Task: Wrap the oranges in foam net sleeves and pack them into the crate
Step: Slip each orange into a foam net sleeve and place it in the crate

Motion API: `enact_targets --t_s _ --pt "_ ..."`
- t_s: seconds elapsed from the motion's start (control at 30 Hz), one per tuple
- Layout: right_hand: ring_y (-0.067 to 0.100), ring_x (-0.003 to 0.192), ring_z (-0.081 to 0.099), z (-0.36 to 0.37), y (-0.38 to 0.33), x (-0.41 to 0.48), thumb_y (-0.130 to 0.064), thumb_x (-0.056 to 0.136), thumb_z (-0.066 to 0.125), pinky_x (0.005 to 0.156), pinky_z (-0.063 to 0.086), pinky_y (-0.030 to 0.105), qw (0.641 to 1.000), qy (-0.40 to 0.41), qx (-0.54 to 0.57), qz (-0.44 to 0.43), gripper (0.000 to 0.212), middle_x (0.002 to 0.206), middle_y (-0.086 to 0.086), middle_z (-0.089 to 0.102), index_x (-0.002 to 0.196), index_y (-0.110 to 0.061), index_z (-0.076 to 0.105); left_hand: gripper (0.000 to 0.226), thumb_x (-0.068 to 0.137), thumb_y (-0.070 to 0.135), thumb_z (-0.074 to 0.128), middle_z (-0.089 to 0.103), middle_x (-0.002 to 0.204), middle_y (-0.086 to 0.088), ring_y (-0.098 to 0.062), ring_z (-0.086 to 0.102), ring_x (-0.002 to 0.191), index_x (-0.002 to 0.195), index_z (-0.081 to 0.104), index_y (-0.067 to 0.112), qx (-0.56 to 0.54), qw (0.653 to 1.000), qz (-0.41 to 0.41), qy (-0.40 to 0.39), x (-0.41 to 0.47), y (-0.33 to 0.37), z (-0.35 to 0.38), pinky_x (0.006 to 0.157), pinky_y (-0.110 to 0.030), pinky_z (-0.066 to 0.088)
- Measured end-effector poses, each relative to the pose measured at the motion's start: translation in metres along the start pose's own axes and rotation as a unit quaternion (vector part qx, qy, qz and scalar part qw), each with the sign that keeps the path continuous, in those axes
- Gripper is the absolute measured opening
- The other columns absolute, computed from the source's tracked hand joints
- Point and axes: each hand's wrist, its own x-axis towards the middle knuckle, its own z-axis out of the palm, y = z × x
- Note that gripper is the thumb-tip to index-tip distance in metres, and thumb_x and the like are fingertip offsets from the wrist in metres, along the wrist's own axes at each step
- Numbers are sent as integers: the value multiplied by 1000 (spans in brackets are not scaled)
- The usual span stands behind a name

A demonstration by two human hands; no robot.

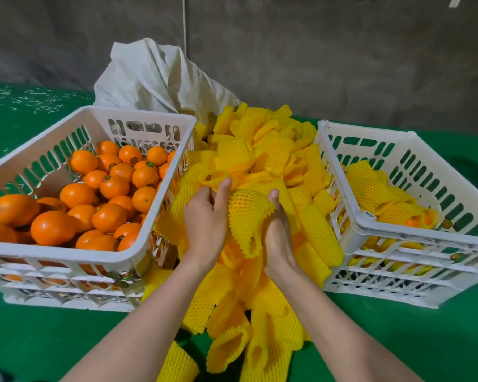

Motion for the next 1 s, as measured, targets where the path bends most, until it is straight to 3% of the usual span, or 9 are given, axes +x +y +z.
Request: enact_targets --t_s 0.1,0.2,0.3,0.6,0.67,0.7,0.73,0.8,1.0 --pt "23 108 61 -3 1 6 -60 83 44 97 46 43 996 -2 65 52 62 118 11 64 120 -14 60 44 92 41 52 32 56 -10 -19 32 54 61 43 10 -153 983 -100 -27 -3 -1 3 52 -30 26" --pt "14 73 68 -8 -2 13 -44 92 46 70 53 30 985 -21 144 95 40 81 3 73 82 -15 71 46 92 44 48 52 55 -12 -22 49 52 65 52 6 -266 924 -260 -94 -1 -5 3 52 -28 43" --pt "13 62 68 -11 -2 13 -43 95 41 67 50 29 976 -53 185 97 48 69 1 72 71 -16 72 40 93 44 47 67 60 3 -10 64 58 70 60 13 -242 920 -275 -141 -1 -9 4 56 -23 52" --pt "16 77 67 -10 -2 4 -33 93 47 77 50 34 988 -40 148 25 37 80 4 72 73 -18 75 45 93 47 44 60 74 -17 -26 56 74 82 58 6 -191 928 -277 -160 3 9 -3 67 -32 44" --pt "19 100 64 -11 -5 0 -28 94 46 87 48 36 996 -16 76 -50 30 104 16 68 99 -8 68 57 91 59 37 70 72 -8 -20 67 65 80 60 9 -209 884 -344 -239 6 11 -11 58 -24 52" --pt "16 103 62 -12 -7 -2 -27 94 45 86 46 33 995 -11 23 -99 29 99 -3 60 105 -8 65 58 89 65 34 74 76 -3 -18 71 68 84 66 16 -253 837 -387 -292 6 14 -14 56 -28 56" --pt "20 103 19 -14 -9 -2 -28 93 45 80 44 34 989 -9 -31 -144 26 111 -11 33 101 -11 62 61 86 69 32 75 85 -5 -22 72 75 89 71 22 -293 790 -422 -334 5 18 -17 58 -35 59" --pt "5 79 39 -15 -13 -3 -35 84 41 72 41 39 976 -24 -109 -187 16 87 -3 42 86 -23 51 63 84 71 36 73 96 -15 -33 71 80 96 72 21 -334 737 -460 -365 4 20 -18 61 -48 59" --pt "5 63 34 -20 -13 0 -42 92 49 60 31 25 949 -10 -152 -277 32 66 -10 34 73 -17 39 58 75 62 51 70 82 -18 -33 68 64 104 66 14 -364 715 -467 -373 4 17 -18 49 -38 56"
